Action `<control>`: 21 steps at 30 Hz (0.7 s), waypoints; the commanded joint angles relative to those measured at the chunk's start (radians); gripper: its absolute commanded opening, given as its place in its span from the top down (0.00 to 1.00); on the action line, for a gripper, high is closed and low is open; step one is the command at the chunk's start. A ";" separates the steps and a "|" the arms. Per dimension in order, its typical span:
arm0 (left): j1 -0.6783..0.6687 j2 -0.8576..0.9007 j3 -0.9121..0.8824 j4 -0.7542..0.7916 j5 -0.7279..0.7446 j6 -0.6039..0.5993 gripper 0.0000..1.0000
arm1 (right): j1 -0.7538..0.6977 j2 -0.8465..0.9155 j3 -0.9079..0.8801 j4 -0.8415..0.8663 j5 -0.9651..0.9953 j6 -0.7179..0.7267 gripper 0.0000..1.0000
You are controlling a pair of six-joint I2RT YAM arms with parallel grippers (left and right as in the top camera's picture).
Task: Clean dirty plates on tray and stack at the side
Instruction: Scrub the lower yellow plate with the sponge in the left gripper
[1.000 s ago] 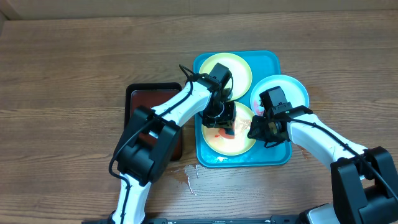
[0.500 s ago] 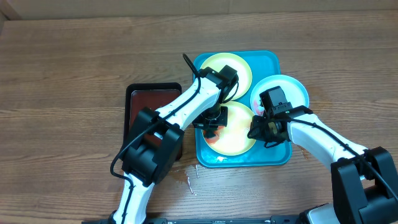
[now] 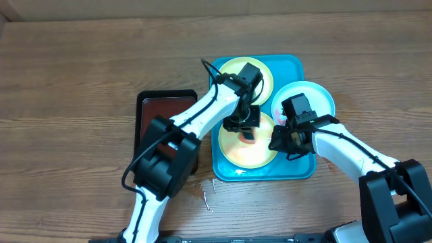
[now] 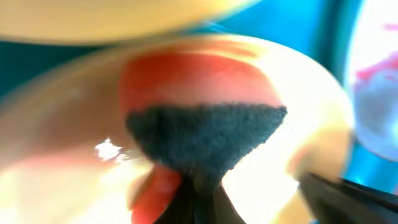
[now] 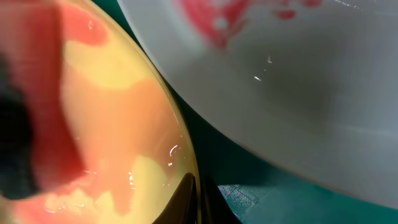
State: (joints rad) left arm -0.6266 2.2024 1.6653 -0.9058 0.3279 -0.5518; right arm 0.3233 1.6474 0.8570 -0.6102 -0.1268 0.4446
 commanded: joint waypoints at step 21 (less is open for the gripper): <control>0.051 0.048 0.049 -0.317 -0.285 -0.033 0.96 | 0.007 0.005 -0.005 -0.002 -0.005 -0.002 0.96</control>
State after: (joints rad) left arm -0.6044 2.2284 1.6970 -1.2205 0.2298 -0.5507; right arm 0.3298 1.6474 0.8570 -0.6109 -0.1497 0.4442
